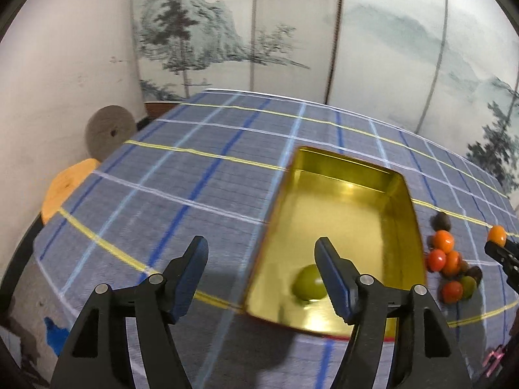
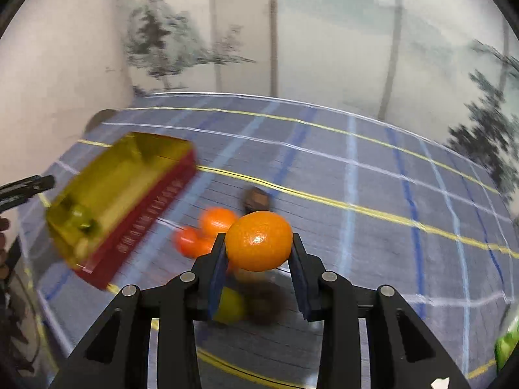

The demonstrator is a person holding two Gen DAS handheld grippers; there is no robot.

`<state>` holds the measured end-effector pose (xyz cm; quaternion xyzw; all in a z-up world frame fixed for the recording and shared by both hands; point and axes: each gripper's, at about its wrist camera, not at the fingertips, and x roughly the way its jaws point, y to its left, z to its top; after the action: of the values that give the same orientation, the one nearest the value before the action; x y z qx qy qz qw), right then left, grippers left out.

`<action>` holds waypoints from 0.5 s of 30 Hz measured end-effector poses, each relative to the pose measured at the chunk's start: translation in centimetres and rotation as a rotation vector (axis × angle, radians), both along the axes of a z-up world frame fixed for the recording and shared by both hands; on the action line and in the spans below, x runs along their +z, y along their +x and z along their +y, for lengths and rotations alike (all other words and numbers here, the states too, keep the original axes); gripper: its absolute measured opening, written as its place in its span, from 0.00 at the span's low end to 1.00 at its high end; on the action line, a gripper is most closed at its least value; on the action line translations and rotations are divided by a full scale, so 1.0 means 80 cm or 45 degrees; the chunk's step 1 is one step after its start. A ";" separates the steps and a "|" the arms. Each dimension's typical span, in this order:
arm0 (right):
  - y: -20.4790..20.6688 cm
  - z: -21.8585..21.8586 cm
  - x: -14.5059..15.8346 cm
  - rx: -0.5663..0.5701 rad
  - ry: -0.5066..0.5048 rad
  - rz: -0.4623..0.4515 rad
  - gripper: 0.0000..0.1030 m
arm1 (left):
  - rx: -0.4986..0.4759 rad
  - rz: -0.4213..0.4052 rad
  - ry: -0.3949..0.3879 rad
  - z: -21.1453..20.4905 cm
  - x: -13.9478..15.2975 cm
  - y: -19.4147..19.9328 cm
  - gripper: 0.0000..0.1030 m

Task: Organize fruits
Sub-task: 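Carry the orange mandarin into the gold tin and open the right tool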

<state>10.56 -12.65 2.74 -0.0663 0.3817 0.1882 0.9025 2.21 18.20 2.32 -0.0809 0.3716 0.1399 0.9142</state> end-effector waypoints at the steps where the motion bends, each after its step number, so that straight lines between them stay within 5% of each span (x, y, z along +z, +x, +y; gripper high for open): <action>1: 0.000 0.016 0.004 0.039 0.013 0.002 0.32 | 0.016 -0.001 0.007 0.006 0.001 -0.004 0.67; 15: -0.011 0.193 -0.015 0.397 -0.006 0.099 0.32 | 0.166 0.072 0.003 0.056 -0.025 -0.049 0.67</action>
<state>9.71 2.82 1.52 -0.1193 0.4018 0.3276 0.8468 -1.73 22.70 0.33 -0.0999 0.3912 0.2016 0.8924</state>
